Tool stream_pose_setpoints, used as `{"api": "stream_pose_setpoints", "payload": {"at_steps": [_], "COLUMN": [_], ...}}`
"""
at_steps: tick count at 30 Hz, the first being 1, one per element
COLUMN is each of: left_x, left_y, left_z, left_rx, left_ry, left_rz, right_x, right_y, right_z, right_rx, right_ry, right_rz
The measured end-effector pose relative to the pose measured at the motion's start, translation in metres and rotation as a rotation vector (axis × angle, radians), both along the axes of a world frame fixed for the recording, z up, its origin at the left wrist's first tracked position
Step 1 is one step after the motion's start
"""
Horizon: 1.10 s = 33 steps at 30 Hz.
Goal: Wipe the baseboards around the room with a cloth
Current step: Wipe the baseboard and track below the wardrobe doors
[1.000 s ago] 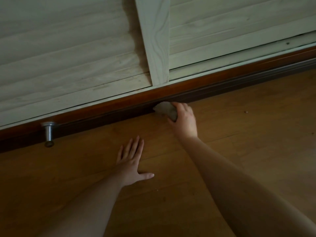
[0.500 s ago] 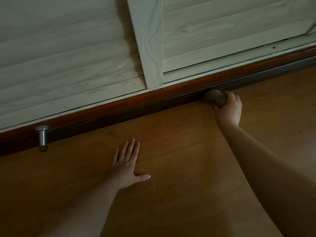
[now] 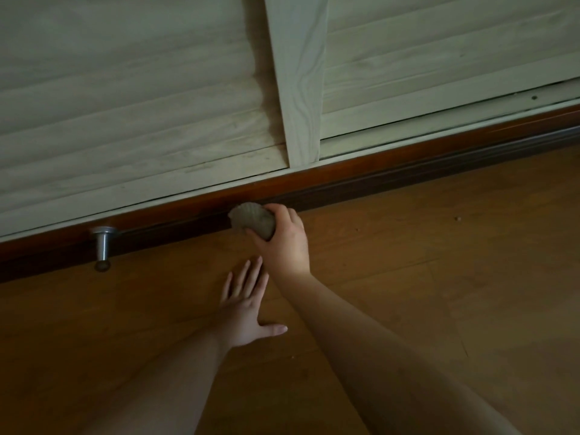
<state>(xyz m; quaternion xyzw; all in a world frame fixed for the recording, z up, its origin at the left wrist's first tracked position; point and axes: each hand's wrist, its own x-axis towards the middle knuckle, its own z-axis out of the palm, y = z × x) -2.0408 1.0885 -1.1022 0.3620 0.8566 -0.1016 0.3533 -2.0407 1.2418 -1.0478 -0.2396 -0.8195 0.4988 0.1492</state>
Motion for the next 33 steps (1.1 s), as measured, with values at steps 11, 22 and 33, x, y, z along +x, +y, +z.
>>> {"api": "stream_pose_setpoints", "payload": {"at_steps": [11, 22, 33], "left_x": [0.001, 0.000, 0.013], "left_y": [0.007, 0.009, 0.118], "left_z": [0.011, 0.013, 0.028], "left_rx": [-0.008, -0.035, 0.131], "left_ry": [-0.034, -0.047, 0.008], "left_rz": [0.038, 0.050, -0.112], "right_x": [0.026, 0.076, 0.093], "right_y": [0.113, 0.247, 0.195], "right_z": [0.003, 0.021, -0.019], "right_rx": [0.085, 0.122, -0.045], "right_ry": [-0.072, -0.196, -0.183], "right_rz": [-0.161, -0.459, -0.524]}}
